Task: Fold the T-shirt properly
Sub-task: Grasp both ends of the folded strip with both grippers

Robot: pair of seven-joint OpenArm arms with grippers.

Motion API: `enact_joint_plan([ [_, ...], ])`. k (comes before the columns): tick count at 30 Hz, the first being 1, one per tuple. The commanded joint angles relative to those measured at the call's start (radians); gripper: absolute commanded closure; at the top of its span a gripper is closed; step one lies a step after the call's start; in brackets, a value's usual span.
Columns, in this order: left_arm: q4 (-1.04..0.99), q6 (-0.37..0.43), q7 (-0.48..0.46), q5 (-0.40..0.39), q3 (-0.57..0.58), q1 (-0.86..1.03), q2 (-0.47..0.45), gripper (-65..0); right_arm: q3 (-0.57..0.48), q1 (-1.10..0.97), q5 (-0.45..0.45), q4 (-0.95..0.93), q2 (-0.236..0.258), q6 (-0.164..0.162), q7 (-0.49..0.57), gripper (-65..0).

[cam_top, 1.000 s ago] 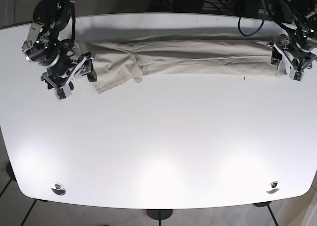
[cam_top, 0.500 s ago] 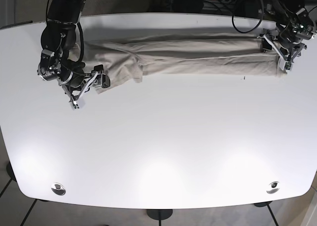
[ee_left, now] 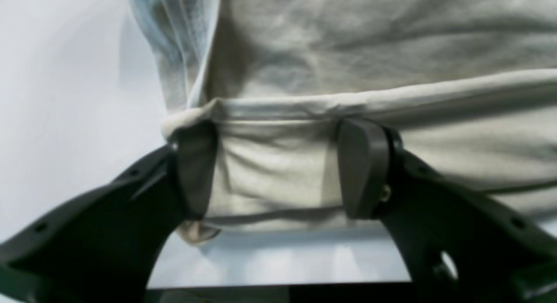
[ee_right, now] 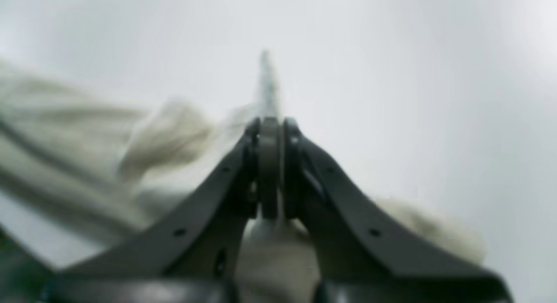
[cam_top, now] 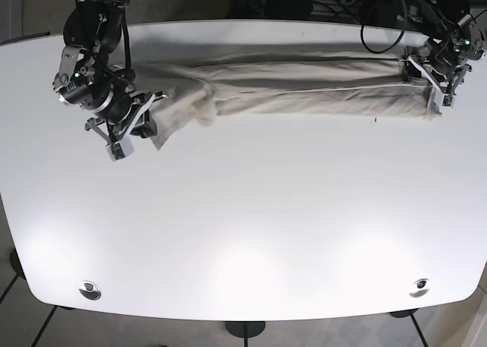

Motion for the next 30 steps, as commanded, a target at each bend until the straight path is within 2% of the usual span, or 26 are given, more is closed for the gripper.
enact_joint_plan([
  [1,0.009,-0.001,-0.046,0.000,-0.006,0.005,-0.014,-39.6,0.047,-0.053,0.014,0.054,-0.013,0.002,0.005,-1.9],
  [2,0.008,-0.001,-0.056,0.000,-0.006,0.005,-0.014,-39.6,0.073,-0.076,0.011,0.054,-0.033,0.002,0.008,-1.9],
  [5,-0.022,-0.001,-0.060,0.021,-0.007,0.005,-0.017,-39.6,0.147,-0.117,0.005,0.039,-0.049,0.009,0.021,-1.9],
  [9,-0.057,-0.001,-0.085,0.049,-0.007,0.003,-0.017,-39.6,0.202,-0.156,0.006,-0.029,-0.019,0.005,0.091,-3.0],
  [10,-0.058,-0.001,-0.085,0.049,-0.007,0.003,-0.017,-39.6,0.214,-0.159,0.006,-0.027,-0.018,0.005,0.093,-5.4],
  [14,-0.058,-0.001,-0.085,0.046,-0.007,0.003,-0.017,-39.6,0.245,-0.214,0.029,0.082,-0.023,0.022,0.093,-30.8],
  [15,-0.055,-0.001,-0.085,0.046,-0.006,0.003,-0.017,-39.6,0.244,-0.223,0.077,0.080,-0.021,0.051,0.093,-34.7],
  [16,-0.054,-0.001,-0.085,0.046,-0.006,0.003,-0.017,-39.6,0.244,-0.229,0.155,0.071,-0.016,0.097,0.093,-36.6],
  [18,-0.058,-0.001,-0.085,0.046,-0.006,0.002,-0.017,-39.6,0.240,-0.235,0.233,0.065,-0.016,0.121,0.091,-35.2],
  [20,-0.051,-0.001,-0.085,0.044,-0.004,0.002,-0.017,-39.6,0.201,-0.235,0.233,0.059,-0.018,0.120,0.091,-33.0],
  [22,-0.052,-0.001,-0.085,0.044,-0.004,0.002,-0.017,-39.6,0.156,-0.245,0.163,0.043,-0.023,0.120,0.091,-27.1],
  [23,-0.051,-0.001,-0.085,0.044,-0.004,0.002,-0.016,-39.6,0.128,-0.245,0.109,0.020,-0.027,0.120,0.093,-20.6],
  [25,-0.060,-0.001,-0.086,0.046,-0.006,0.002,-0.016,-39.6,0.099,-0.238,0.011,-0.069,-0.039,0.126,0.104,-13.0],
  [30,-0.095,-0.001,-0.108,0.051,-0.004,-0.006,-0.016,-39.6,0.052,-0.182,-0.078,-0.264,-0.035,0.124,0.257,-12.4],
])
